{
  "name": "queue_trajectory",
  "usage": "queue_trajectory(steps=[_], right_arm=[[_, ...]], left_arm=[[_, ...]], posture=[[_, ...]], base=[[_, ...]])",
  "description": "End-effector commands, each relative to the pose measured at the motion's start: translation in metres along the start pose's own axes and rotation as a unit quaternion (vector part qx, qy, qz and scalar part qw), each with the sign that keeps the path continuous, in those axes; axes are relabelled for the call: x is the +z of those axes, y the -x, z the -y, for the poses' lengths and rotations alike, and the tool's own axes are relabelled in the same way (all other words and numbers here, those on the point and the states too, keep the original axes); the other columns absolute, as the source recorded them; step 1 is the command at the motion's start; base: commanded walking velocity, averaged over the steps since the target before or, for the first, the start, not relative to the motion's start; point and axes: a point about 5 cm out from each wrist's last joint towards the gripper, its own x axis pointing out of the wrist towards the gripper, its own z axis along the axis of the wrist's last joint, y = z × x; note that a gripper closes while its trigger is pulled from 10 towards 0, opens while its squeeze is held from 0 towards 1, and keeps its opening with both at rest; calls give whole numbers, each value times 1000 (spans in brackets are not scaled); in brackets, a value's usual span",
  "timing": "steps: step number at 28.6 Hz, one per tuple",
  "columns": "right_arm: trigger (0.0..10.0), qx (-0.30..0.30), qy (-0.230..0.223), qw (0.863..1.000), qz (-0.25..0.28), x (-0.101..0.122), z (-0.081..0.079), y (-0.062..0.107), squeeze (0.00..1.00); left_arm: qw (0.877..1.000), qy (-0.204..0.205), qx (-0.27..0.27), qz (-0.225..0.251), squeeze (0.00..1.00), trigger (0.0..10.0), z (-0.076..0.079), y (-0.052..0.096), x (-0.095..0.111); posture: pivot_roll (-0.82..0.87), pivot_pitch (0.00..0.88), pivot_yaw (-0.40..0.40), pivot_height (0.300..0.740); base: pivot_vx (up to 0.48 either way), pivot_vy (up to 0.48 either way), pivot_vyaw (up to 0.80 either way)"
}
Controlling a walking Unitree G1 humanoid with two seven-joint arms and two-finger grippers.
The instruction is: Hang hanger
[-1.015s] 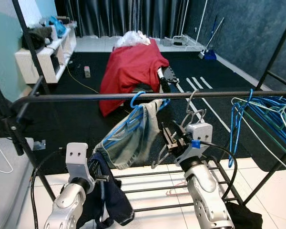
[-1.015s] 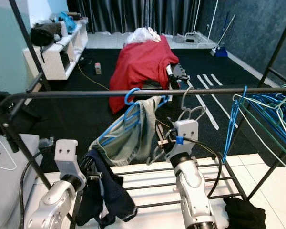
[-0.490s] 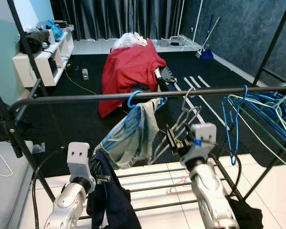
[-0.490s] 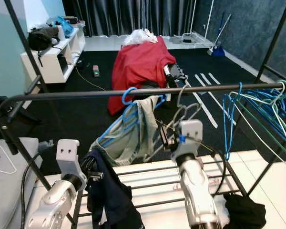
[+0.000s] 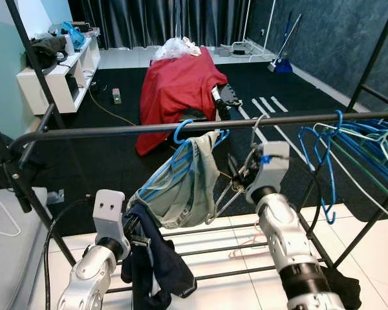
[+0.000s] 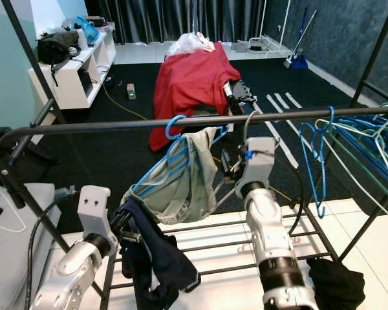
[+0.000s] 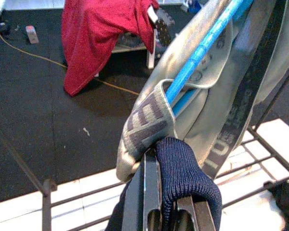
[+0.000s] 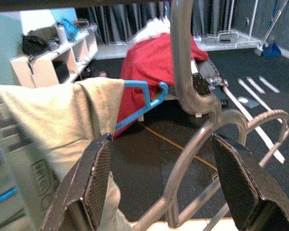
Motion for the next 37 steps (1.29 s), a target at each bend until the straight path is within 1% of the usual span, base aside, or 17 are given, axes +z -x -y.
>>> queue_trajectory(steps=[1,3,5,6,8,9,10,12,14,18,20,21,24,25,27,33,37], right_arm=[[10000,-7,-2,1000,-21,-7,2,0,0],[10000,-6,5,999,-36,-5,-2,-7,0],[10000,-6,5,999,-36,-5,-2,-7,0],[10000,-8,20,998,-53,-4,-5,-14,0],[10000,-8,20,998,-53,-4,-5,-14,0],[10000,-16,32,997,-64,-3,-5,-16,0],[10000,-16,32,997,-64,-3,-5,-16,0],[10000,-34,57,995,-78,-2,-2,-18,0],[10000,-42,64,994,-82,-2,0,-17,0],[10000,-59,75,991,-93,-6,8,-11,0],[10000,-64,76,990,-97,-9,13,-1,0],[10000,-64,76,990,-97,-9,13,-1,0],[10000,-64,82,989,-101,-12,16,10,0],[10000,-64,82,989,-101,-12,16,10,0],[10000,-62,96,989,-98,-11,19,21,0],[10000,-55,112,988,-90,-8,18,24,0],[10000,-49,124,988,-81,-1,19,19,0]], left_arm=[[1000,-14,3,1,0,10000,-5,3,3],[1000,-19,5,-1,0,10000,-10,5,4],[1000,-19,5,-1,0,10000,-10,5,4],[1000,-23,4,-4,0,10000,-12,7,5],[1000,-23,4,-4,0,10000,-12,7,5],[1000,-24,1,-6,0,10000,-12,8,5],[1000,-24,1,-6,0,10000,-12,8,5],[1000,-25,-5,-9,0,10000,-11,9,6],[1000,-26,-9,-10,0,10000,-11,9,6],[999,-28,-21,-14,0,10000,-8,10,6],[999,-29,-25,-16,0,10000,-7,10,7],[999,-29,-25,-16,0,10000,-7,10,7],[999,-30,-29,-17,0,10000,-6,10,8],[999,-30,-29,-17,0,10000,-6,10,8],[999,-32,-35,-17,0,10000,-6,10,9],[998,-34,-40,-17,0,10000,-6,8,11],[998,-37,-43,-18,0,10000,-6,6,11]], posture=[[31,109,2,740],[39,115,3,740],[39,115,3,740],[47,117,3,740],[47,117,3,740],[50,118,2,740],[50,118,2,740],[50,118,3,740],[50,120,6,740],[49,121,8,740],[49,124,15,740],[49,124,15,740],[48,125,21,740],[48,125,21,740],[43,121,32,740],[39,119,39,740],[39,103,36,740]], base=[[0,0,0],[0,0,0],[0,0,0],[0,0,0],[0,0,0],[0,0,0],[0,0,0],[0,0,0],[0,0,0],[0,0,0],[0,0,0],[0,0,0],[0,0,0],[0,0,0],[0,0,0],[0,0,0],[0,0,0]])
